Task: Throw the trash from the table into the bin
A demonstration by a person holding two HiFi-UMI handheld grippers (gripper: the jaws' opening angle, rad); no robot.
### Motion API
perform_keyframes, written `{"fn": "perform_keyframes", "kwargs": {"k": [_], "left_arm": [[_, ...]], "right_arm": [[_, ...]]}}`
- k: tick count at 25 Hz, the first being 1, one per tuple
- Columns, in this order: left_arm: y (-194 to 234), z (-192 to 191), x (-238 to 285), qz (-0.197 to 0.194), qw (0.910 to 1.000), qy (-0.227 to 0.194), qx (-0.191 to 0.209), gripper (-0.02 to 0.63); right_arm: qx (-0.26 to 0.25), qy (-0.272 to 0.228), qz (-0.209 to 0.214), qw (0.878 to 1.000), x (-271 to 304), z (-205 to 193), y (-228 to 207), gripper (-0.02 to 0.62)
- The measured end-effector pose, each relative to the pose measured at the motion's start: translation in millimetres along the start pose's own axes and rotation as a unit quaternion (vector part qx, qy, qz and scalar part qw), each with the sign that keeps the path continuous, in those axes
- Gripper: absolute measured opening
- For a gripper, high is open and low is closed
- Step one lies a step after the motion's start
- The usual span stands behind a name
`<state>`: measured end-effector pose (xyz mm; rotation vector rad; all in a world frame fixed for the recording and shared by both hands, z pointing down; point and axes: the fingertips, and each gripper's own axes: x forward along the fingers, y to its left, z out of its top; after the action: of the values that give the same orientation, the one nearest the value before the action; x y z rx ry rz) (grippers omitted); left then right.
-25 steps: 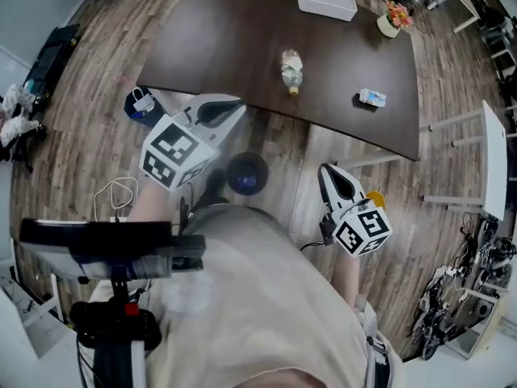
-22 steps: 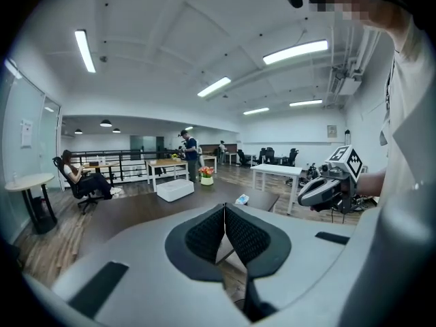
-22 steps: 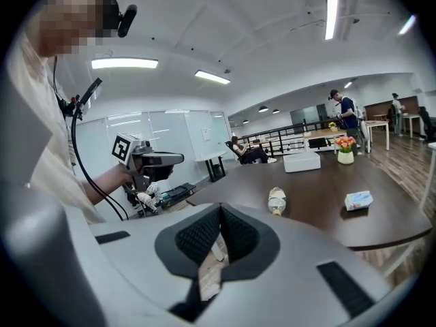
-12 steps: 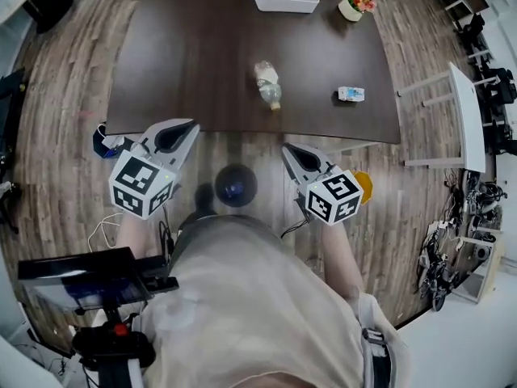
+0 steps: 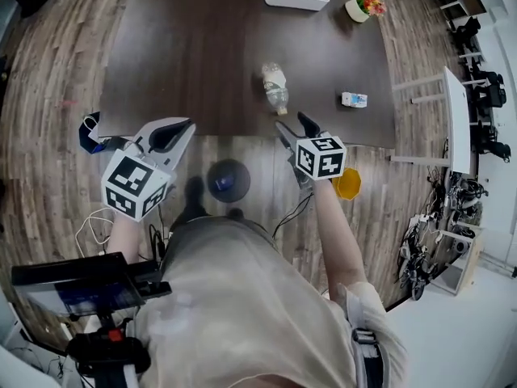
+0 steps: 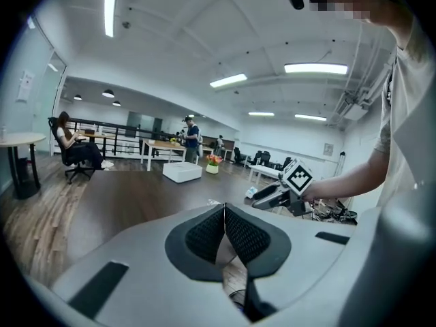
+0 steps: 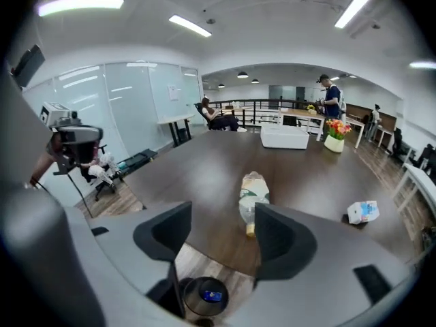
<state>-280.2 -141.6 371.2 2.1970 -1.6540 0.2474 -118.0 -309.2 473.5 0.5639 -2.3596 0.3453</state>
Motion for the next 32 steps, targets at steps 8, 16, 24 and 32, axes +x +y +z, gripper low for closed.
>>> {"fn": "perform_keyframes", "kwargs": {"k": [8,16,24,32], "left_arm": [[41.4,-33.2,7.9,-0.009,0.9993,0.025,-0.024,0.014],[49.1,-43.2,1.2,-0.002,0.9989,0.035,-0.03,0.014],[55.4,-41.7,-1.1,0.005,0.9989,0.036,-0.03,0.014],[55.3,-35.9,0.7,0.002,0.9992,0.032,-0.024,0.014]], "right_arm": [[-0.005,0.123,-0.038,0.992,102.3,-30.8,-47.3,0.267],[-0.002,0.134,-0.072,0.988,121.7,-50.7,-72.9,0.267],[0.017,0.147,-0.082,0.986,132.7,-61.0,-78.4,0.251],[0.012,0.163,-0.069,0.984,130.0,-63.2,-73.2,0.225]]}}
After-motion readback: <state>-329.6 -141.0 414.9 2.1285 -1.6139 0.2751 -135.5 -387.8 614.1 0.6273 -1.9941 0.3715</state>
